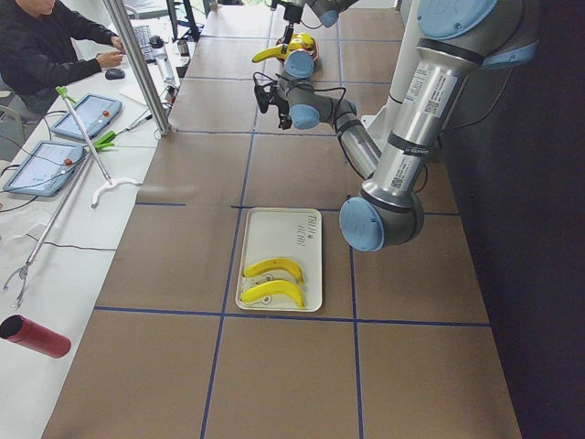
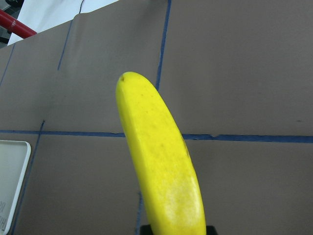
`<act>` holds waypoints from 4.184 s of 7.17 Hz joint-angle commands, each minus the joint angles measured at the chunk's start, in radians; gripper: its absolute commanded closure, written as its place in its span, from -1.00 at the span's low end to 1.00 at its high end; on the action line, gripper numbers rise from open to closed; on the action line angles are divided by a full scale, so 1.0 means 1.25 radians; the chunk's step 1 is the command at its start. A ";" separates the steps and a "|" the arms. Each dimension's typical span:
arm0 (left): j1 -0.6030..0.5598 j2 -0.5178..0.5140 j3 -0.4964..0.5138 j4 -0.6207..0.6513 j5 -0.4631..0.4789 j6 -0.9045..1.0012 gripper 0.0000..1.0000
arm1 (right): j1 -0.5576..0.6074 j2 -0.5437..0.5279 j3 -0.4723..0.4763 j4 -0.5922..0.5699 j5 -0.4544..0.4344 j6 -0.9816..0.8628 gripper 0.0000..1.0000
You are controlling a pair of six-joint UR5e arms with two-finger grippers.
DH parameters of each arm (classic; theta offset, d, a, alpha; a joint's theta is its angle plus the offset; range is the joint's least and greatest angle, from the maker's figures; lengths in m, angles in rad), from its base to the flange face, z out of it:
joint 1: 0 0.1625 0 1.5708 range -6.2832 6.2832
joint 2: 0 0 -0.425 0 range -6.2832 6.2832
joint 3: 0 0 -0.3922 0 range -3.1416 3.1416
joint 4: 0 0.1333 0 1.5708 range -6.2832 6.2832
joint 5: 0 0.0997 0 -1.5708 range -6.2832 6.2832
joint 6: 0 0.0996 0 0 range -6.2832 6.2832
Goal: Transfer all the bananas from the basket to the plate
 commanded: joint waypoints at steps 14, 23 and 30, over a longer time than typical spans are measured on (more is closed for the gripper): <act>0.040 -0.138 0.132 -0.061 0.004 -0.060 1.00 | -0.253 0.110 0.097 -0.139 -0.318 0.068 -1.00; -0.194 0.176 0.103 0.180 -0.139 0.483 1.00 | -0.237 -0.002 0.218 -0.139 -0.281 0.068 -1.00; -0.212 0.330 0.197 0.166 -0.074 0.547 1.00 | -0.223 -0.012 0.201 -0.139 -0.283 0.068 -1.00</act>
